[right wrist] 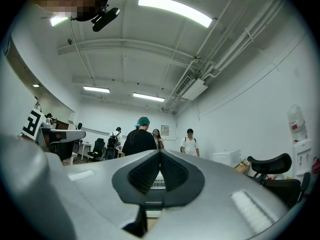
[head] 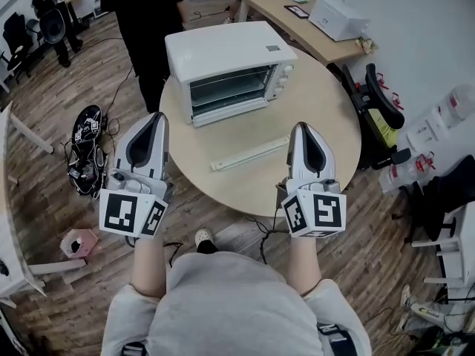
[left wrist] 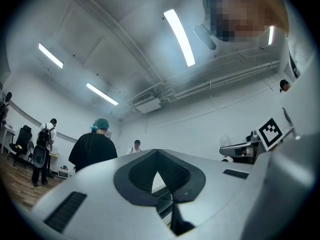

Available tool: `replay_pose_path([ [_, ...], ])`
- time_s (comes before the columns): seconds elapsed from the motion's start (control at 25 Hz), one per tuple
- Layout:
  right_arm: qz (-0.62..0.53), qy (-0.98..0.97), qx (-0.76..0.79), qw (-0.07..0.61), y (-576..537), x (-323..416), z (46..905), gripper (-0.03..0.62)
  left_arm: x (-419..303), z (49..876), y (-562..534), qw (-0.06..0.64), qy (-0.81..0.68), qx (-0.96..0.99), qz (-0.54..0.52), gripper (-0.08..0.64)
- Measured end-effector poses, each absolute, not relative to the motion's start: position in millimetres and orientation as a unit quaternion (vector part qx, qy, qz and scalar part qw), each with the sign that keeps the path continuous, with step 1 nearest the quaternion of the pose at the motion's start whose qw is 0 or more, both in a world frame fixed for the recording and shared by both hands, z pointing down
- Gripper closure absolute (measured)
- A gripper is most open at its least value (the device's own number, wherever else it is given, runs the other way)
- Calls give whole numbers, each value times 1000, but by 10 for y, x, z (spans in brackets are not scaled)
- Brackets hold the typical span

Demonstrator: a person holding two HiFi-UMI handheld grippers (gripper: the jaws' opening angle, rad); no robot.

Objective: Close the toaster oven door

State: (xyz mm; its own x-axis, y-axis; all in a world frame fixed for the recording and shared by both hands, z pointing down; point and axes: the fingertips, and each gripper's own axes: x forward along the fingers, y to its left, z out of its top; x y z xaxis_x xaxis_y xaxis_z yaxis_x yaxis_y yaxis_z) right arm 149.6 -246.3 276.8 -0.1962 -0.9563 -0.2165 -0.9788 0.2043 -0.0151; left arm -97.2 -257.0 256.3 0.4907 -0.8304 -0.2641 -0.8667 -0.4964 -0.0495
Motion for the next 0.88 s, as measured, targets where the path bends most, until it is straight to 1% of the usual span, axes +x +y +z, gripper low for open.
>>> replay_pose_path([
  [0.48,47,764,-640,74,-2818,1293,2895,581,-1146,2641,-3029,72,479,-868,106,554],
  [0.88,-11,767,-640,34,-2941,1205,3436,580,-1078,2877,-3229,43,468,-878,93,554],
])
